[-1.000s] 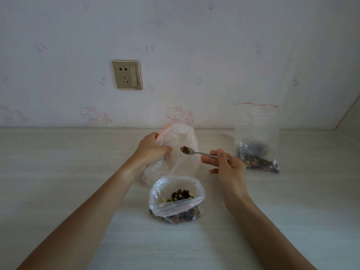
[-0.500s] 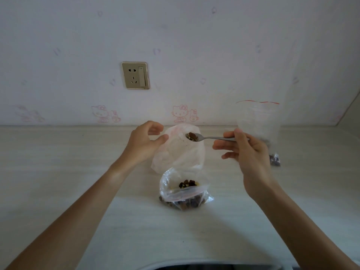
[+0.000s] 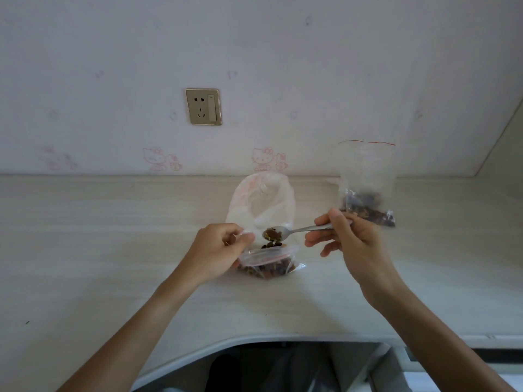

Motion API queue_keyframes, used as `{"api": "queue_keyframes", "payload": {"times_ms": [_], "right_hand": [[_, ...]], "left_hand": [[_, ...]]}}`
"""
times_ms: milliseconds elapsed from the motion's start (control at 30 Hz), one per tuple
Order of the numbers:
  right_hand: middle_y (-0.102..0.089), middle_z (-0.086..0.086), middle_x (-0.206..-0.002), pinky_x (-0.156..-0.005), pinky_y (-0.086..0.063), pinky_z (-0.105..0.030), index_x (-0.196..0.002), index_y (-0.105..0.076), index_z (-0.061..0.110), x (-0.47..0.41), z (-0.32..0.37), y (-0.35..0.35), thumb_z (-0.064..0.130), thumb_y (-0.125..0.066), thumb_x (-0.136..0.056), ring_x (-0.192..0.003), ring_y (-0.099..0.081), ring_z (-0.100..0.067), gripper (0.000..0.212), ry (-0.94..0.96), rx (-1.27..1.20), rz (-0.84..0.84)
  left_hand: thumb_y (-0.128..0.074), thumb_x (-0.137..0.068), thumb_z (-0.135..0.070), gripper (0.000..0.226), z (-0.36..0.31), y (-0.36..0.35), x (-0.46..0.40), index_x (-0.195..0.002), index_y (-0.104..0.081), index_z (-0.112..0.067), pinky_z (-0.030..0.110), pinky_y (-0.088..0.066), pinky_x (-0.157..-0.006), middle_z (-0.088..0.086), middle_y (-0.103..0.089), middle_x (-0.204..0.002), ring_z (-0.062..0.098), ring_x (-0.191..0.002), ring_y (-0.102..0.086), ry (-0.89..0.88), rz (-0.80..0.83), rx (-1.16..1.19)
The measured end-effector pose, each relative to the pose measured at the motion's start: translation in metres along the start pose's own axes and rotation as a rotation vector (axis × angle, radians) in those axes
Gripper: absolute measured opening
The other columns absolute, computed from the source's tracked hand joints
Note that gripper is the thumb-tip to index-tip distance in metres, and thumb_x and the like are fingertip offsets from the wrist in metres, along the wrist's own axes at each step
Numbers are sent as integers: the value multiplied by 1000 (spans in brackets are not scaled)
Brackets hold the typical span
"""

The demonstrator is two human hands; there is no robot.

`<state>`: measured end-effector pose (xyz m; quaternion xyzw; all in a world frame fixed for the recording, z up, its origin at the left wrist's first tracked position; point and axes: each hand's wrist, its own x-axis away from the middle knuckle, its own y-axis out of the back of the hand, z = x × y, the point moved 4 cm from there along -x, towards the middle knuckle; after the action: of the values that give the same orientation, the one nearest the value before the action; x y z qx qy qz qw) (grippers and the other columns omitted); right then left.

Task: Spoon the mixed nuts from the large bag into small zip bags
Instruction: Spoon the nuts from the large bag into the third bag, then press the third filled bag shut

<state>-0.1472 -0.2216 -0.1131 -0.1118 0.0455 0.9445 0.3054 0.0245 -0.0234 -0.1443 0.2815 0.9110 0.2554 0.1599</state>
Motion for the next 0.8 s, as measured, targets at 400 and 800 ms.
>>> {"api": "queue_keyframes", "payload": {"times_ms": [400,800], "right_hand": [[-72,0,-102,-74,-55,-42,-112,-73,13,19,33,-24,31,-47,-109,-89,-68,-21,32,751,852,356],[-79,-11,-85,-65,-59,-28,-97,-72,8,-10,14,-6,30,-47,-107,-82,-76,-25,35,73,25,25]], "left_hand": [[-65,-101,-33,27,21,-15,0,-79,-76,-23,19,-37,-44,-2,-50,-46,12,-41,-47,35,-61,312],[-65,-102,-31,26,17,-15,4,-80,-77,-23,23,-40,-44,-6,-49,-55,13,-45,-49,83,-50,386]]}}
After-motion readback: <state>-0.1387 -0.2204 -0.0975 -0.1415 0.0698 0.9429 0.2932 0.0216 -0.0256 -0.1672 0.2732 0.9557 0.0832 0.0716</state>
